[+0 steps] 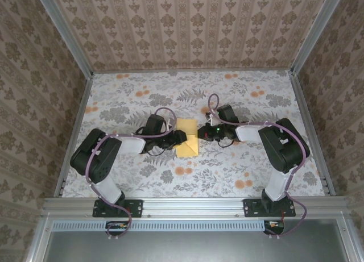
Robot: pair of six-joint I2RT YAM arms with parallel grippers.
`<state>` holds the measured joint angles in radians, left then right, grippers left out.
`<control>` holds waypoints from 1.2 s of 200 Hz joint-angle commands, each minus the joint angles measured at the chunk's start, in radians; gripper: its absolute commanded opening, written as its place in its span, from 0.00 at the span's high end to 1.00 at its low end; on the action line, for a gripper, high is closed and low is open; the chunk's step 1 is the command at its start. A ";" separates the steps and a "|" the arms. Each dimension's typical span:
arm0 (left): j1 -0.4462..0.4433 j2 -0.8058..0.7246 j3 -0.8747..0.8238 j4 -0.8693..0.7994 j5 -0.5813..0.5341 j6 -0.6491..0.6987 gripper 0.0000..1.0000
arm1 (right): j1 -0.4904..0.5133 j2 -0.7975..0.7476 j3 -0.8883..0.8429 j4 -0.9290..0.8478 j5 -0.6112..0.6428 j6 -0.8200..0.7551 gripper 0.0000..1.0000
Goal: Fold a paper plane with a square sheet of paper (pick it up from the middle)
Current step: Turn over the paper at the center of the table.
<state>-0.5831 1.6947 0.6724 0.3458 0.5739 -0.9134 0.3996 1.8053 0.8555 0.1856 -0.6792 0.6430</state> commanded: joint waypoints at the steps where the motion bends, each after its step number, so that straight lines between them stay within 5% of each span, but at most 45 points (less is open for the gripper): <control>1: -0.007 0.031 0.035 0.043 0.022 0.002 0.52 | -0.005 -0.032 -0.011 0.031 -0.028 0.016 0.97; 80: -0.004 0.068 0.038 0.132 0.028 0.021 0.78 | -0.013 -0.043 -0.014 0.006 -0.024 0.020 0.94; 95: -0.001 0.064 0.039 0.120 0.018 0.027 0.88 | -0.019 -0.073 -0.020 -0.037 0.036 0.026 0.86; 117: 0.002 0.019 0.055 0.022 -0.013 0.075 0.95 | -0.035 -0.185 -0.043 -0.118 0.161 0.010 0.55; 175: -0.001 -0.217 0.290 -0.724 -0.279 0.379 0.96 | -0.037 -0.404 -0.004 -0.410 0.476 -0.100 0.26; 208: -0.003 -0.252 0.498 -1.113 -0.537 0.495 0.95 | -0.038 -0.490 -0.010 -0.453 0.542 -0.103 0.20; 240: -0.032 -0.208 0.652 -1.313 -0.817 0.546 0.95 | -0.040 -0.520 -0.016 -0.486 0.588 -0.106 0.18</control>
<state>-0.5884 1.4540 1.2396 -0.6617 0.0528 -0.4664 0.3641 1.3128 0.8360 -0.2249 -0.1772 0.5541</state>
